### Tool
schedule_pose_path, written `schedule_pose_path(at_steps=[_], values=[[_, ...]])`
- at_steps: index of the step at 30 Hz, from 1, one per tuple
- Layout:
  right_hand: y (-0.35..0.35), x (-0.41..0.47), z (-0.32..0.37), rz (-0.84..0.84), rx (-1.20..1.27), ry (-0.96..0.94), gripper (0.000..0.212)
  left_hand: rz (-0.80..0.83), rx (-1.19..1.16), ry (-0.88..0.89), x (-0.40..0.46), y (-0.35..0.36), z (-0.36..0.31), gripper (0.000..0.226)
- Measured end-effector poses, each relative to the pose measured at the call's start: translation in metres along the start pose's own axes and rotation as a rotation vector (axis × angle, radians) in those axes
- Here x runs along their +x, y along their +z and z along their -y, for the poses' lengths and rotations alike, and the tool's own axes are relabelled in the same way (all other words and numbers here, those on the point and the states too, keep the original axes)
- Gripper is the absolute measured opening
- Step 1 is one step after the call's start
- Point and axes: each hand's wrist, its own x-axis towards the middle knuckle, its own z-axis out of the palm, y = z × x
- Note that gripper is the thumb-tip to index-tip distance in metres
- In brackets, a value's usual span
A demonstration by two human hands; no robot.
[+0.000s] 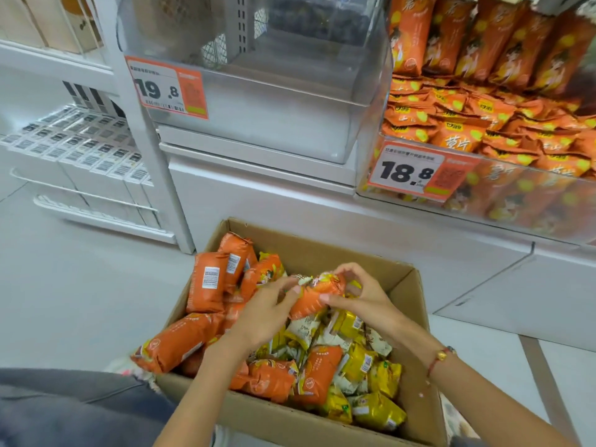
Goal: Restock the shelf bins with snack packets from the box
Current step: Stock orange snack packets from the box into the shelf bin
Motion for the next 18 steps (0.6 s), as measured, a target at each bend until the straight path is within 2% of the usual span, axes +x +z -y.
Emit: schedule_pose_path(at_steps=[2,5,7,9,12,15,17,18], values=[[-0.009,-0.003,0.011,0.039,0.082,-0.018,0.042,0.063,-0.111,-0.070,-0.002,0.002,-0.004,0.035],[-0.015,-0.009,0.015,0.072,0.213,-0.033,0.057,0.230,-0.301,-0.159,-0.006,-0.004,-0.014,0.031],[-0.014,-0.012,0.014,0.100,0.275,-0.023,0.067,0.326,-0.369,-0.158,-0.009,-0.006,-0.013,0.039],[-0.011,-0.012,0.013,0.131,0.296,-0.006,0.069,0.350,-0.385,-0.158,-0.010,-0.006,-0.007,0.044],[-0.009,-0.008,0.015,0.167,0.176,0.047,0.062,0.282,-0.340,-0.172,-0.010,-0.009,-0.001,0.051],[-0.010,0.001,0.013,0.214,0.105,0.226,0.078,0.142,-0.366,-0.181,-0.008,-0.016,0.001,0.069],[-0.006,0.004,0.006,0.239,0.063,0.410,0.076,-0.024,-0.435,-0.179,-0.008,-0.017,-0.001,0.062],[-0.002,0.005,-0.001,0.228,-0.069,0.471,0.072,-0.118,-0.457,-0.180,-0.008,-0.017,-0.001,0.056]])
